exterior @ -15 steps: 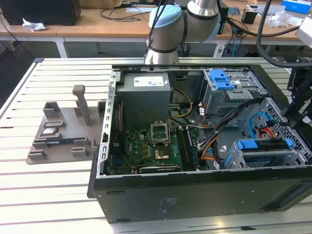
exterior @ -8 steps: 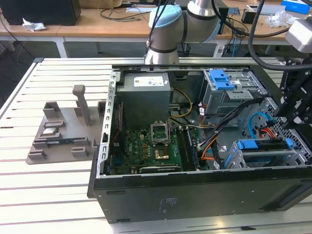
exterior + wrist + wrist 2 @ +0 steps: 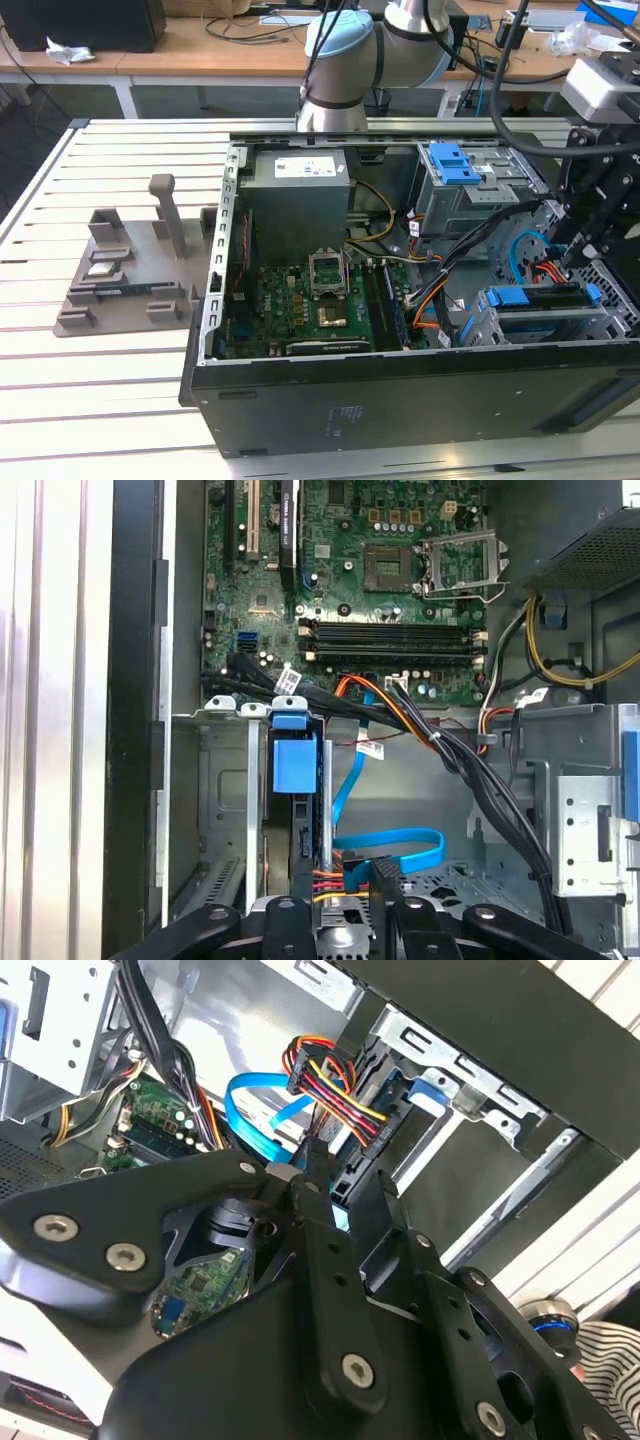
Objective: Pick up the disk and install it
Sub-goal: 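Insert the second disk wire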
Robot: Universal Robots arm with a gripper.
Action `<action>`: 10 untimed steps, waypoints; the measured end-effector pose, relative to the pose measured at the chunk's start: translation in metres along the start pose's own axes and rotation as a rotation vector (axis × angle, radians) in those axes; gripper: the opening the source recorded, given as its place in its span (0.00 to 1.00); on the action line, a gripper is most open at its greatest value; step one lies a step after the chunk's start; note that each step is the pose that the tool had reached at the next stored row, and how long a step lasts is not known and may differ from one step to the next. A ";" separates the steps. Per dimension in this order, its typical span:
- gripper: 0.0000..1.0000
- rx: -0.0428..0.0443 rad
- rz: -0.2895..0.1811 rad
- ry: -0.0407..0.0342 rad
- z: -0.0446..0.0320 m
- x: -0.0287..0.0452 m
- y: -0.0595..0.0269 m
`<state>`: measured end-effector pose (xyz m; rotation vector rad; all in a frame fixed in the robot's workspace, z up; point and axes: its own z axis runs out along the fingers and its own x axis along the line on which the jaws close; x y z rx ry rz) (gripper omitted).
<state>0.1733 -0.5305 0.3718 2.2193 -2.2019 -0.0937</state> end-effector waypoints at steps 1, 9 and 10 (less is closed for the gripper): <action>0.36 0.0000 0.000 0.0003 -0.0001 0.0000 0.0000; 0.22 0.0000 -0.001 0.0003 -0.0001 0.0000 0.0001; 0.16 0.0000 -0.001 0.0002 -0.0001 0.0000 0.0001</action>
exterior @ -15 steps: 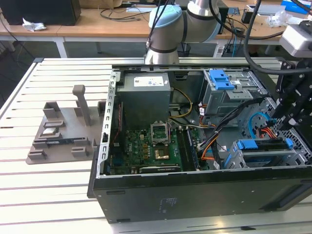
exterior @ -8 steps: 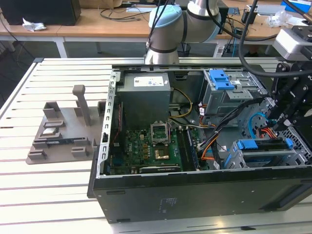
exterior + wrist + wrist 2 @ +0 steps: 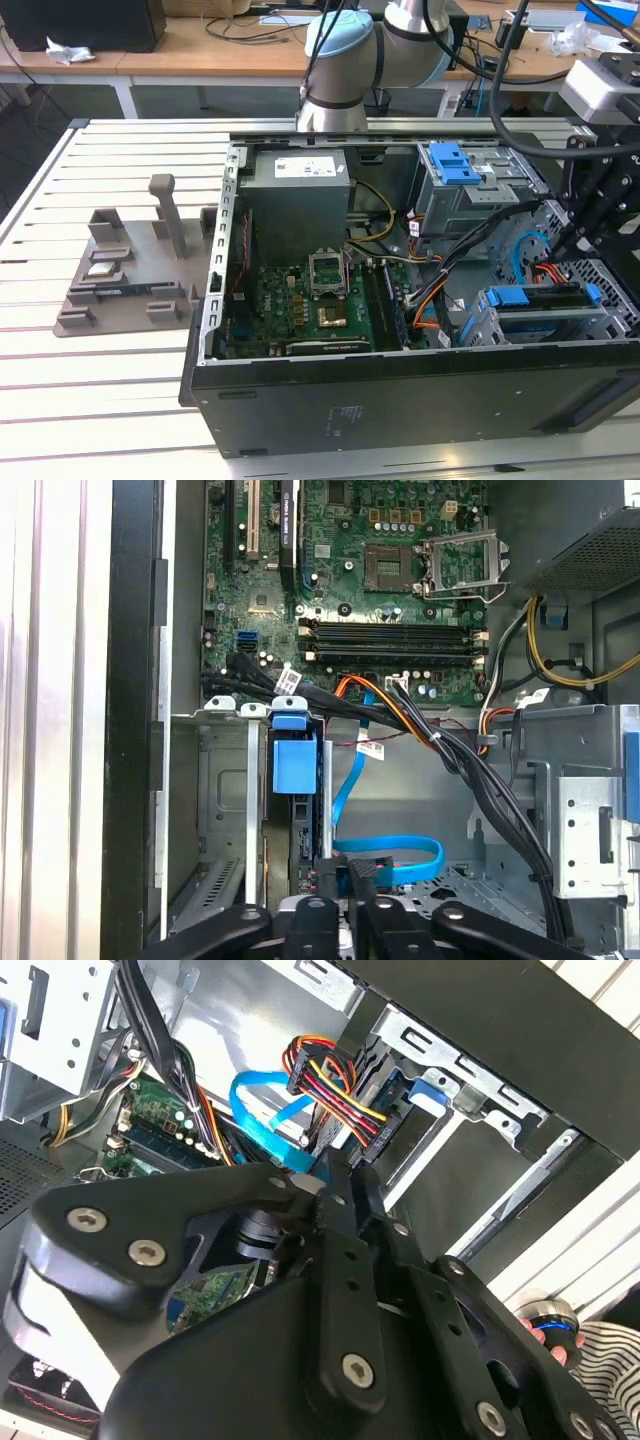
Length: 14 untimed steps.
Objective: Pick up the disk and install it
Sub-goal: 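Insert the second disk wire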
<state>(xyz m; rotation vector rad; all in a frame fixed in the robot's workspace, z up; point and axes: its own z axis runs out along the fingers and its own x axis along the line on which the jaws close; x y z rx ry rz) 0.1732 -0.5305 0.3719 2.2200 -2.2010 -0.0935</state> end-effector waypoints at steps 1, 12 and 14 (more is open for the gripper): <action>0.11 0.0000 0.000 0.0000 0.0000 0.0000 0.0000; 0.10 0.0000 0.000 0.0008 0.0016 0.0183 0.0015; 0.10 0.0000 0.000 0.0008 0.0030 0.0231 0.0023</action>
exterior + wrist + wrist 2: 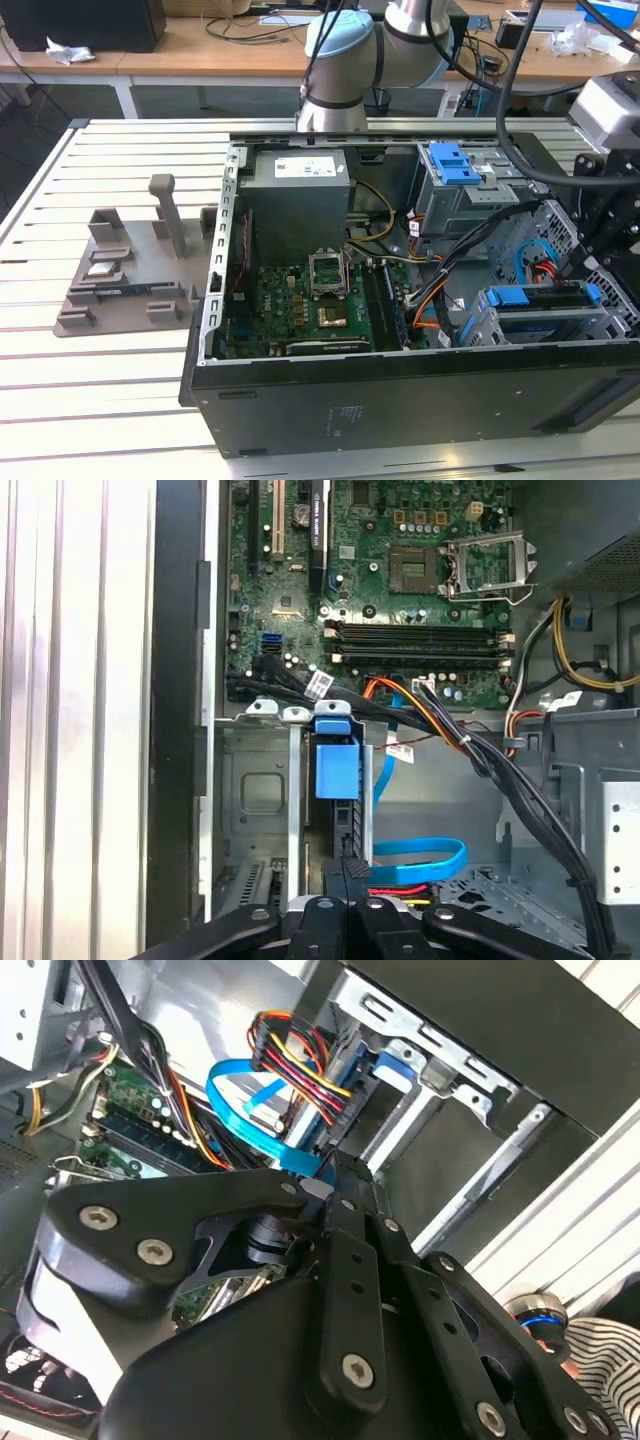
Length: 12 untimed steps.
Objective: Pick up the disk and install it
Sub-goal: 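Insert the second disk wire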
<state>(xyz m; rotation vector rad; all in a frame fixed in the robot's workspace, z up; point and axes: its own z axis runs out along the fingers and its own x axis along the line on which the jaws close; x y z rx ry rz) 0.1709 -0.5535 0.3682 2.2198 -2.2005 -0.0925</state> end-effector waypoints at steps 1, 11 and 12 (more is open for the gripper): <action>0.10 0.0000 0.000 0.0001 0.0004 0.0014 0.0001; 0.10 0.0000 0.000 0.0001 0.0157 0.0060 -0.0002; 0.10 0.0000 0.000 0.0001 0.0167 0.0060 -0.0002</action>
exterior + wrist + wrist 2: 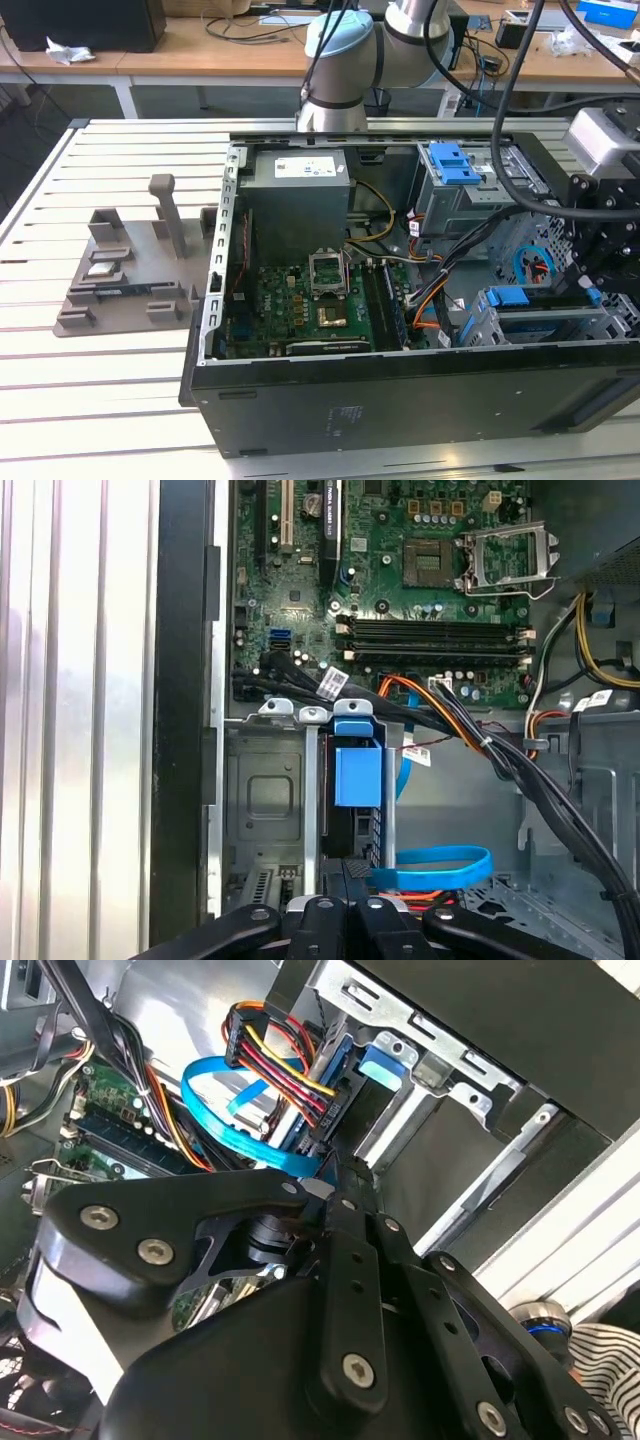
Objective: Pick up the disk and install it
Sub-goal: 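Insert the second disk wire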
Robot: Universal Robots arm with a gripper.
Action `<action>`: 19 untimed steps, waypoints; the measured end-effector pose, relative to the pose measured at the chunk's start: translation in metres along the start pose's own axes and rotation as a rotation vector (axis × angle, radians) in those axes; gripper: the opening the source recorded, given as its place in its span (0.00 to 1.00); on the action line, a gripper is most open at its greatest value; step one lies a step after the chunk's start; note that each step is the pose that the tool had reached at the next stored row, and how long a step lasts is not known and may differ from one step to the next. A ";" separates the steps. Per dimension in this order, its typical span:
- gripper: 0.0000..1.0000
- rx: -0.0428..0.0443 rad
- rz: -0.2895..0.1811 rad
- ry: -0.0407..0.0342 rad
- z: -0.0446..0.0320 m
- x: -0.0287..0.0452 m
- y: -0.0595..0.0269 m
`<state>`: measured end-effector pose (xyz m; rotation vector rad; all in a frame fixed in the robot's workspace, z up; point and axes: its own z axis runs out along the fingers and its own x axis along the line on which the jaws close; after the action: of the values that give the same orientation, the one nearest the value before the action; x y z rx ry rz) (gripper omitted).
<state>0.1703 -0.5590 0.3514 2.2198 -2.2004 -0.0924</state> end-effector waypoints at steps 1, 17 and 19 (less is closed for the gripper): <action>0.10 0.0000 0.000 0.0000 0.0014 0.0001 -0.0001; 0.10 0.0000 0.000 -0.0003 0.0069 -0.0140 -0.0005; 0.10 0.0000 0.000 -0.0002 0.0073 -0.0155 -0.0005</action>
<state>0.1703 -0.5432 0.3445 2.2198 -2.2005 -0.0927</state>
